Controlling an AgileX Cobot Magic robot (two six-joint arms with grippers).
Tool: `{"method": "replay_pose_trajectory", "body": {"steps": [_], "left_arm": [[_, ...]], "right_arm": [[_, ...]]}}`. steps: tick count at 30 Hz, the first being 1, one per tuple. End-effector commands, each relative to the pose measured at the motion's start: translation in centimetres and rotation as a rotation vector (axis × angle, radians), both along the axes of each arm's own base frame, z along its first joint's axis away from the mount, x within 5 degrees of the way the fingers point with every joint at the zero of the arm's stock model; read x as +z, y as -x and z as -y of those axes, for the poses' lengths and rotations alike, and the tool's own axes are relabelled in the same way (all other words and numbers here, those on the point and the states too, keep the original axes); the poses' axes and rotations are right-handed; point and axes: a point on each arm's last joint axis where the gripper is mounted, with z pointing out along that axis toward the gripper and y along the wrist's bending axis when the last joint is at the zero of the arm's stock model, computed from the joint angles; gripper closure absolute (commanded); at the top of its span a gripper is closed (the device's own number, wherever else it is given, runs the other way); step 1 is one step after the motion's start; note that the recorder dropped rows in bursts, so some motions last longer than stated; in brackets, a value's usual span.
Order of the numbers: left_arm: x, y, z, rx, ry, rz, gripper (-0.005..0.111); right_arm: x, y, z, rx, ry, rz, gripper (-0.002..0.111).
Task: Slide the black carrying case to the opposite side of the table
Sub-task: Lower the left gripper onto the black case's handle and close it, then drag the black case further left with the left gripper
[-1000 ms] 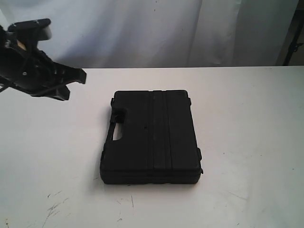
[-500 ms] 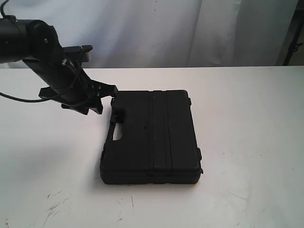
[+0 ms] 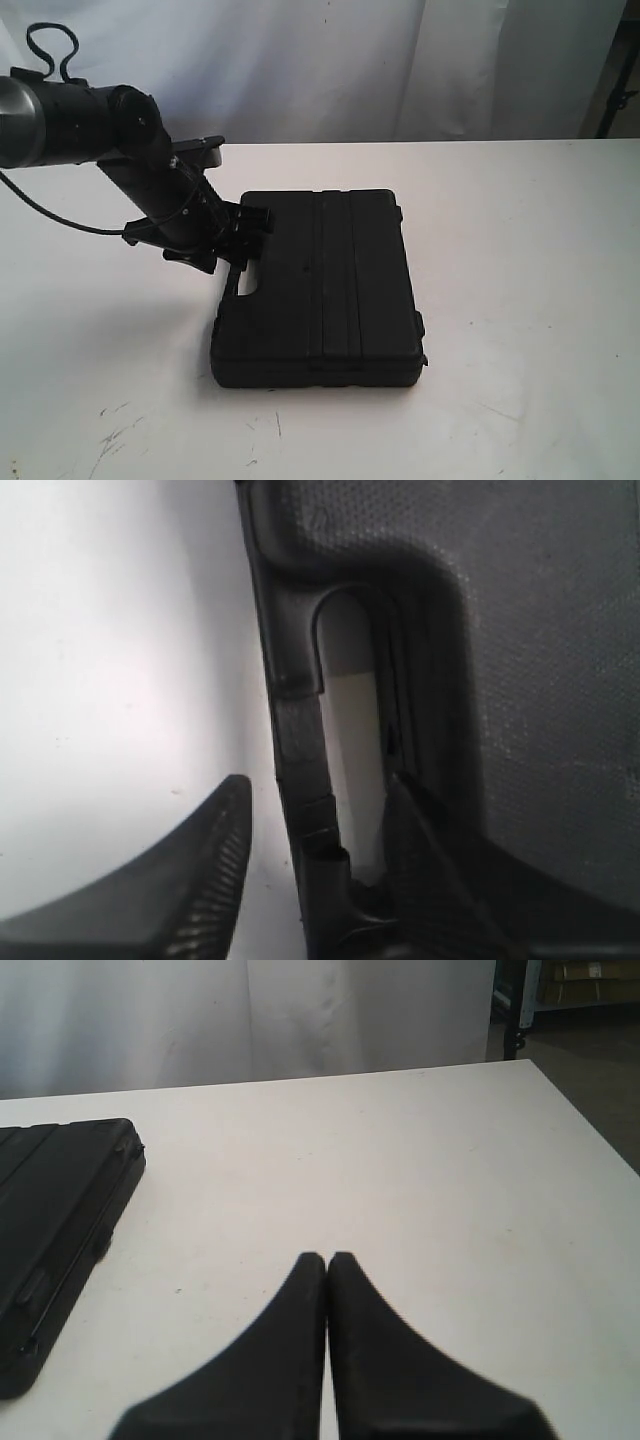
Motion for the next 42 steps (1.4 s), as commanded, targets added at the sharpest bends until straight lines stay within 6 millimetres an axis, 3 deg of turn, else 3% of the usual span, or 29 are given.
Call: {"method": "replay_pose_trajectory", "body": {"steps": [1, 12, 16, 18, 21, 24, 26, 32, 42], "left_arm": [[0.0, -0.4, 0.4, 0.001, 0.018, 0.037, 0.065], [-3.0, -0.7, 0.6, 0.0, -0.001, -0.012, 0.065], [-3.1, -0.8, 0.6, -0.001, -0.003, -0.006, 0.068], [-3.1, -0.8, 0.6, -0.001, -0.002, -0.004, 0.074], [-3.1, -0.8, 0.5, 0.0, -0.004, -0.004, 0.106], [-3.1, -0.8, 0.3, 0.007, -0.006, -0.01, 0.107], [-3.0, -1.0, -0.3, 0.018, -0.008, -0.015, 0.107], [-2.8, -1.6, -5.2, 0.043, -0.106, -0.084, 0.107], [-3.1, -1.8, -9.7, 0.075, -0.228, -0.14, 0.107]], "right_arm": [[-0.1, 0.0, 0.1, -0.005, 0.015, 0.008, 0.108], [-0.1, 0.0, 0.1, -0.005, 0.015, 0.008, 0.108], [-0.1, 0.0, 0.1, -0.005, 0.015, 0.008, 0.108], [-0.1, 0.0, 0.1, -0.004, 0.017, 0.008, 0.108], [-0.1, 0.0, 0.1, -0.004, 0.017, 0.008, 0.108], [-0.1, 0.0, 0.1, -0.004, 0.017, 0.008, 0.108], [-0.1, 0.0, 0.1, -0.004, 0.017, 0.008, 0.108], [-0.1, 0.0, 0.1, -0.004, 0.017, 0.008, 0.108], [-0.1, 0.0, 0.1, -0.005, 0.015, 0.008, 0.108]]}}
